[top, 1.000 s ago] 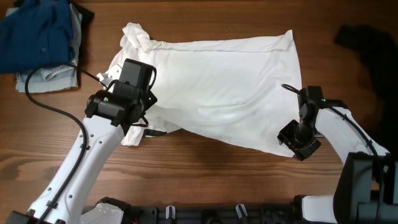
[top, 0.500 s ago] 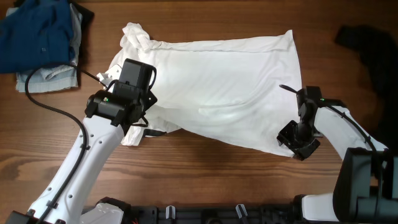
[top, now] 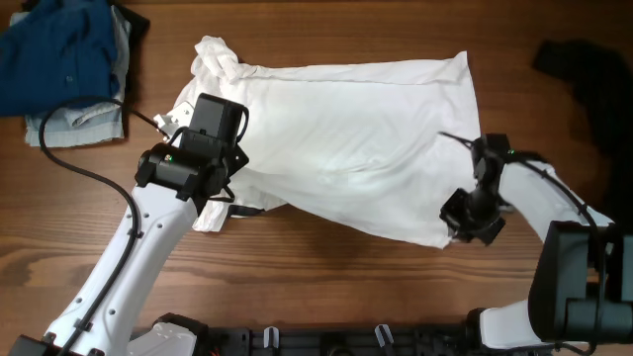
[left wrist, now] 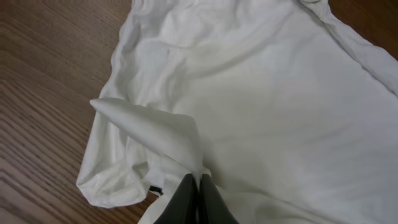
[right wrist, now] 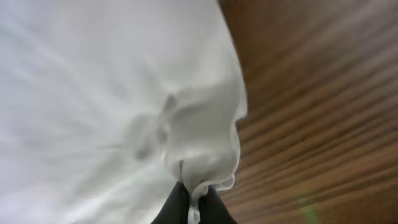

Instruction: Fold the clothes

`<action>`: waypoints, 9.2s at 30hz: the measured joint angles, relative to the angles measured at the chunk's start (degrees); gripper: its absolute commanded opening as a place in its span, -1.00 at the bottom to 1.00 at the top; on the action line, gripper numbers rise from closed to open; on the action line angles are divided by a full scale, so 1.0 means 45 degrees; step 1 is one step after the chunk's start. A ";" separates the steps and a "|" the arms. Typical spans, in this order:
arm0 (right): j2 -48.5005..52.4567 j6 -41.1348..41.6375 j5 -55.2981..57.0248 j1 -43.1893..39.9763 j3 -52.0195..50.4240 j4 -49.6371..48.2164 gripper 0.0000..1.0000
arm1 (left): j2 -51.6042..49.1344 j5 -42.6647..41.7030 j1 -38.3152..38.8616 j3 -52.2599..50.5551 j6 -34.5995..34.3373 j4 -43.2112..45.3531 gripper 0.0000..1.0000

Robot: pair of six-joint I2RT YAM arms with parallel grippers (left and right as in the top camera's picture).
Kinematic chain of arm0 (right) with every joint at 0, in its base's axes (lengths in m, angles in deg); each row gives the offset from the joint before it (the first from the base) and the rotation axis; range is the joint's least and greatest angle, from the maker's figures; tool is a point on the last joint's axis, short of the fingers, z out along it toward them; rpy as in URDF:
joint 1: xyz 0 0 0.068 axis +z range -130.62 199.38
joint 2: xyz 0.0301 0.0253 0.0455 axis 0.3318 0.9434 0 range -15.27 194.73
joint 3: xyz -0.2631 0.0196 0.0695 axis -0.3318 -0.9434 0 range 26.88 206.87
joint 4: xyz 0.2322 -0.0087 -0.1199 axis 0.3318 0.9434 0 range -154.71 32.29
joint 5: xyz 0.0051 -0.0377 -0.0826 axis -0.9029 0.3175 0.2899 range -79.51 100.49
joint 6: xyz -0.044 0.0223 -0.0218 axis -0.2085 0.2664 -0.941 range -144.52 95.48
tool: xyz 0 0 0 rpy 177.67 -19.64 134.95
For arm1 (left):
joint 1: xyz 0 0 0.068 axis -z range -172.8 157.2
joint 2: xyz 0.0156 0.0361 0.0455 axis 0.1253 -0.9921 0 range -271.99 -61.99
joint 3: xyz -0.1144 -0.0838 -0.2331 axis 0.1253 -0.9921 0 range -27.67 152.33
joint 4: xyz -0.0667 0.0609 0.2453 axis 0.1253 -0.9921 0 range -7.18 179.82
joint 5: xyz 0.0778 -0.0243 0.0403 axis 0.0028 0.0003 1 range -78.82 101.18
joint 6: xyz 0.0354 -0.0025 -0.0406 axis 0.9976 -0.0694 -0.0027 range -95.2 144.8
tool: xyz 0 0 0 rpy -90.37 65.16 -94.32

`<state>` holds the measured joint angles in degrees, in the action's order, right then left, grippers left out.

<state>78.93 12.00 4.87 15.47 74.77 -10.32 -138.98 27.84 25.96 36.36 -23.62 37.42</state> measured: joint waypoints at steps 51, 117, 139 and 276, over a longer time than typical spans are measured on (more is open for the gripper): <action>0.1778 -0.5654 -0.0840 -0.1865 0.6596 -0.1103 -0.92 | -0.1846 0.0359 -0.1501 0.0000 0.1443 0.3390 -0.92; 0.3361 -0.5513 -0.0840 -0.0903 0.6552 -0.3434 -0.91 | -0.4245 -0.1967 -0.1530 0.1365 0.7538 0.1413 -0.92; 0.3356 -0.5513 0.0364 -0.0903 0.6552 -0.3521 -0.92 | -0.4522 -0.0228 -0.2929 0.1656 0.7339 0.3779 -0.92; 0.8009 -0.2885 0.0146 -0.0311 1.0914 -0.5027 -0.66 | -1.0341 -0.2919 -0.2924 0.7334 0.4940 0.4969 -0.92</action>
<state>114.97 -0.99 5.52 14.08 123.89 -32.94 -185.51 14.71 12.80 69.36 -1.39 59.78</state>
